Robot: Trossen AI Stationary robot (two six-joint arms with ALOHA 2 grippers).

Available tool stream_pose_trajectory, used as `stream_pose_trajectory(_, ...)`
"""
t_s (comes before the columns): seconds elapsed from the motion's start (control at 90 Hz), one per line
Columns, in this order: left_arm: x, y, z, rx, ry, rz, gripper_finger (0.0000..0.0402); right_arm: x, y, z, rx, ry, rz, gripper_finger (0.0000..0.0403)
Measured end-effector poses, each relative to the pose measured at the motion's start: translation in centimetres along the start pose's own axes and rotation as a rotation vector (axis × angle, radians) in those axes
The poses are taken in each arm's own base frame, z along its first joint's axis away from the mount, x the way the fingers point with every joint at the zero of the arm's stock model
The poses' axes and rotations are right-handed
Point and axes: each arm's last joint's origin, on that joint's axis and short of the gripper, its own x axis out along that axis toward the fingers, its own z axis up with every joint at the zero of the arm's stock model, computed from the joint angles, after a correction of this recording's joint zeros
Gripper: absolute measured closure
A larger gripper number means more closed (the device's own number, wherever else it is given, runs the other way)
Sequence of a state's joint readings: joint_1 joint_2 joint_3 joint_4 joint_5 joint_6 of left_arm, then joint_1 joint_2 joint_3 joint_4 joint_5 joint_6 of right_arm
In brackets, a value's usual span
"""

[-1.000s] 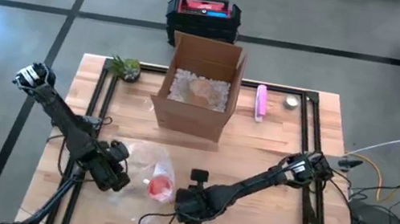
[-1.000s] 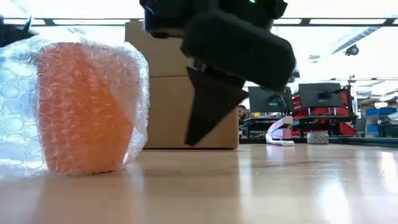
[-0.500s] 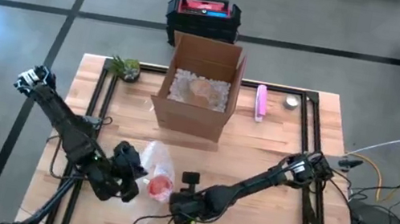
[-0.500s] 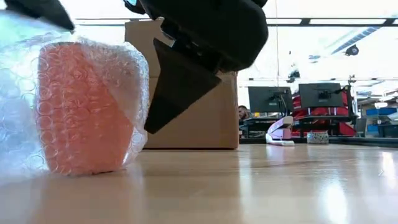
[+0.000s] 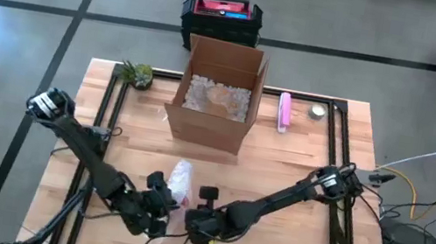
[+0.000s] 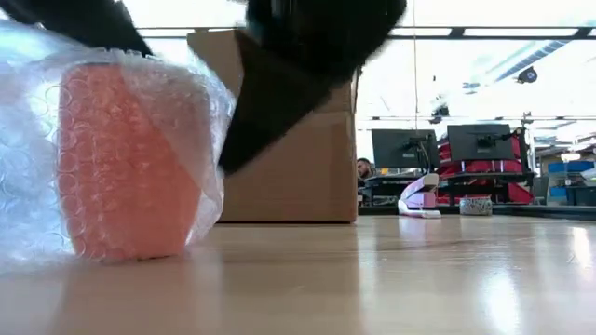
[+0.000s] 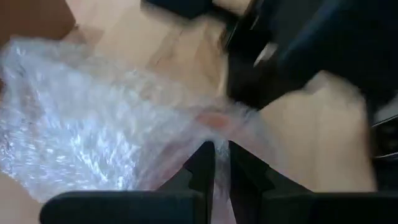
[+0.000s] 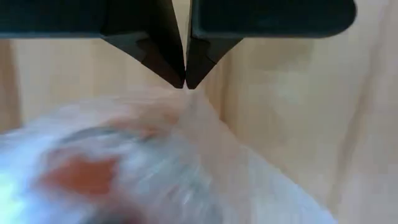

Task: Wrap mug
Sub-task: Wrap the orange mug with transparent bubble wrap

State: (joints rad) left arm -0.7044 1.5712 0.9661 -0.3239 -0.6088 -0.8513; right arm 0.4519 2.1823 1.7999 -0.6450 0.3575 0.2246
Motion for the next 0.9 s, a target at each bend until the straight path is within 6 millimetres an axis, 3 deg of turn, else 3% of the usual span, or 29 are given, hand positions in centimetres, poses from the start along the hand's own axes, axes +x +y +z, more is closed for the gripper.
stream_pose_trajectory(0.178, 1.2, -0.1, -0.5, 0.005, 0.051, -0.005, 0.0381, -4.7, -1.7, 2.4, 0.004, -0.12, -0.017, 0.0401)
stream_pose_trajectory(0.278, 1.1, -0.1, -0.5, 0.004, 0.052, -0.007, 0.0381, -5.7, -3.1, 3.6, 0.019, -0.204, -0.049, 0.0401)
stream_pose_trajectory(0.344, 0.9, 0.0, -0.4, 0.001, 0.056, -0.016, 0.0381, -5.3, -3.9, 4.1, 0.037, -0.245, -0.041, 0.0401)
stream_pose_trajectory(0.433, 0.7, 0.0, -0.2, 0.006, 0.062, -0.028, 0.0381, -3.1, -4.3, 4.2, 0.054, -0.249, 0.003, 0.0401)
stream_pose_trajectory(0.611, 0.6, 0.0, -0.2, 0.002, 0.061, -0.032, 0.0379, 1.3, -3.2, 2.7, 0.05, -0.156, 0.031, 0.0401)
stream_pose_trajectory(0.733, 0.5, 0.1, -0.1, 0.0, 0.064, -0.036, 0.0352, 2.1, -2.9, 2.5, 0.056, -0.145, 0.043, 0.0401)
stream_pose_trajectory(0.9, -0.5, 0.3, 0.5, 0.02, 0.083, -0.086, 0.0278, 2.0, -2.9, 2.6, 0.061, -0.151, 0.047, 0.0401)
